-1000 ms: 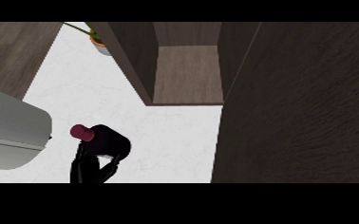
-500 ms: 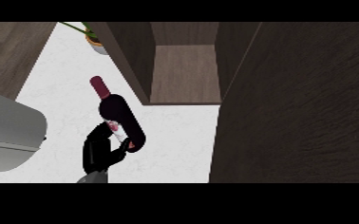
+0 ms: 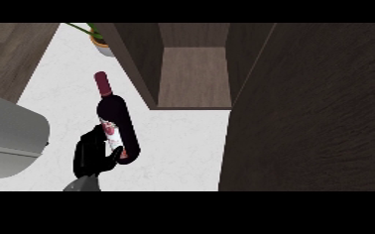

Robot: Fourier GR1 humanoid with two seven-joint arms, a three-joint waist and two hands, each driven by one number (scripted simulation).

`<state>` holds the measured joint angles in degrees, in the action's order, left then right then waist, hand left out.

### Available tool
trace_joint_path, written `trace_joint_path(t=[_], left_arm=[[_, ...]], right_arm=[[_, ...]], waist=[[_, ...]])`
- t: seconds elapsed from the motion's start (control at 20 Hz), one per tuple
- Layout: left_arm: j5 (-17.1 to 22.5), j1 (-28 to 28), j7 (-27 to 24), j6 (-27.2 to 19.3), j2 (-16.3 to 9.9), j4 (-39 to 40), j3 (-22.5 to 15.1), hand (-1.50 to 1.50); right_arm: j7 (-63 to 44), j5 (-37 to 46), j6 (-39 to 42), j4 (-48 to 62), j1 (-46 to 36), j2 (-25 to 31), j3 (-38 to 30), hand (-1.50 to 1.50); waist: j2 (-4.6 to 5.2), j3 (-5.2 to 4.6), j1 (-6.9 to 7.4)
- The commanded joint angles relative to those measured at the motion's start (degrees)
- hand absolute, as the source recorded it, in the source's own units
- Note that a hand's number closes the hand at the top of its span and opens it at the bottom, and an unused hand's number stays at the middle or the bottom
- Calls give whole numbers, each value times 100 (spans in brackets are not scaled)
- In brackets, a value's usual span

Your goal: Pick up the wine, place it into the cabinet and close the cabinet

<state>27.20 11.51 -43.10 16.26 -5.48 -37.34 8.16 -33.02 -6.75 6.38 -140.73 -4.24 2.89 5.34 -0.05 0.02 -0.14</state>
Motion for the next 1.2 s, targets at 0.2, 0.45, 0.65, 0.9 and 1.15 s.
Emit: trace_joint_path(t=[0.2,0.45,0.65,0.9,1.15], left_arm=[[172,54,493,173,51,-606,-69,150],[59,-284,988,-328,346,-1746,-449,150],[-199,-594,1065,-491,535,-2296,-950,150],[6,-885,1815,-1238,544,-3474,-1754,150],[459,-746,1559,-2151,547,-3367,-2613,150]], right_arm=[[-481,-376,-117,-123,-520,60,-169,-150],[-558,-616,-27,-383,-260,118,-371,-150],[-195,-455,59,-411,149,-37,-202,-150],[-321,-294,-3,-182,-279,-16,-161,-150],[-164,-176,15,-129,-199,-145,13,-150]], waist=[[-6,-1,32],[-16,3,33],[-14,3,14],[-9,-1,25],[-1,-4,-3]])
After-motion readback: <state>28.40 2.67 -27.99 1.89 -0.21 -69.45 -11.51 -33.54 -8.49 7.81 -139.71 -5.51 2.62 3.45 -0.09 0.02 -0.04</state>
